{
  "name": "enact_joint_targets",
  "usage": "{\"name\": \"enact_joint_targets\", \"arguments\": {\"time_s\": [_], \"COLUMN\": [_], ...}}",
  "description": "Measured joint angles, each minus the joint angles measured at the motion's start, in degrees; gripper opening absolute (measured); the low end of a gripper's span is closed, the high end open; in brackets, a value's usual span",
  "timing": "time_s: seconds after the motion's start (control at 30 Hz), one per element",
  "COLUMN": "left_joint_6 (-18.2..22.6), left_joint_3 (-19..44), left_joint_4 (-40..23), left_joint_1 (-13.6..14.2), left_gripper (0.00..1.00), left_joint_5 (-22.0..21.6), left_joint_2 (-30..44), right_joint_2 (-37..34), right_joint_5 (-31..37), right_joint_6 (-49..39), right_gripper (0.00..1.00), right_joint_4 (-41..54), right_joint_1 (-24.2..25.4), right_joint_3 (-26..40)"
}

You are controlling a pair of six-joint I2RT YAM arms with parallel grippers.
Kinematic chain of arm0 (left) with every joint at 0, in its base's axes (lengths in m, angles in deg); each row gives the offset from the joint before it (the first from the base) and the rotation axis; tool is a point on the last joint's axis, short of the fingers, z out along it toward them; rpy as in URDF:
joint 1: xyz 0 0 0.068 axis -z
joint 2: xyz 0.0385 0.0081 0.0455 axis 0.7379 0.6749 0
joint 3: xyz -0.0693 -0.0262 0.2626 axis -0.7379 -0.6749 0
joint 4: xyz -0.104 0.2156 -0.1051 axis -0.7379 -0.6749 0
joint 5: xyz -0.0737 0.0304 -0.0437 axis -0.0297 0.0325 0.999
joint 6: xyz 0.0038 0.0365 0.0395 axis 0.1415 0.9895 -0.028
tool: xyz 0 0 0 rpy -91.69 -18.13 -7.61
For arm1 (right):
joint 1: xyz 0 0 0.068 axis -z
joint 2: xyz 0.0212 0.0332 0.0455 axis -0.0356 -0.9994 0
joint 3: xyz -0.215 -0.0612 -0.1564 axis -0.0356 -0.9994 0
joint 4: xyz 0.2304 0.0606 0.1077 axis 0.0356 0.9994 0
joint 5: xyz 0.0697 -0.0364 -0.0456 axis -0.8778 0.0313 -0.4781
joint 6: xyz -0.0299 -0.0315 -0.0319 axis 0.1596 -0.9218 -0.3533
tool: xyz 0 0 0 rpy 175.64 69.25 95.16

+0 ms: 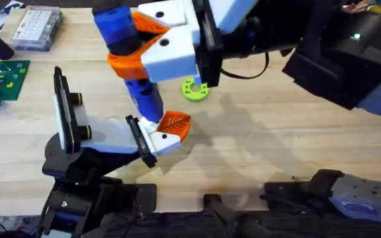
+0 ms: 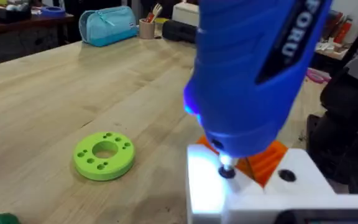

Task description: Pick up the gripper from the table and insert it into the empty holder that is missing its gripper. Then pick up a screw, insert it into the mounting hole, and use the screwdriver to tighten it. Finally, clean up the table by picking up the vegetable and placing it into the bucket.

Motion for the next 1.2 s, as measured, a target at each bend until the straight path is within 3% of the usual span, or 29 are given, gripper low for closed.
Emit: {"name": "enact_joint_targets", "arguments": {"time_s": [0.67,0.77,0.97,1.2], "left_joint_6": [0.0,0.1,0.8,0.3], "left_joint_3": [0.0,0.0,1.7,2.5], "left_joint_4": [0.0,0.1,1.9,1.8], "left_joint_1": [0.0,0.0,-0.1,-0.1], "left_gripper": [0.012,0.012,0.012,0.012], "left_joint_5": [0.0,-0.1,-1.6,-2.2], "left_joint_2": [0.0,0.0,-0.7,-0.7], "right_joint_2": [0.0,0.0,-2.2,-2.7], "right_joint_5": [0.0,-0.4,-3.9,-7.3], "right_joint_6": [-0.4,1.0,9.5,12.4], "right_gripper": [0.049,0.050,0.050,0.050], "right_joint_4": [-0.6,-5.5,-26.7,-22.0], "right_joint_1": [0.0,-0.1,0.9,3.0], "right_joint_3": [-0.3,-1.4,-4.0,-0.8]}}
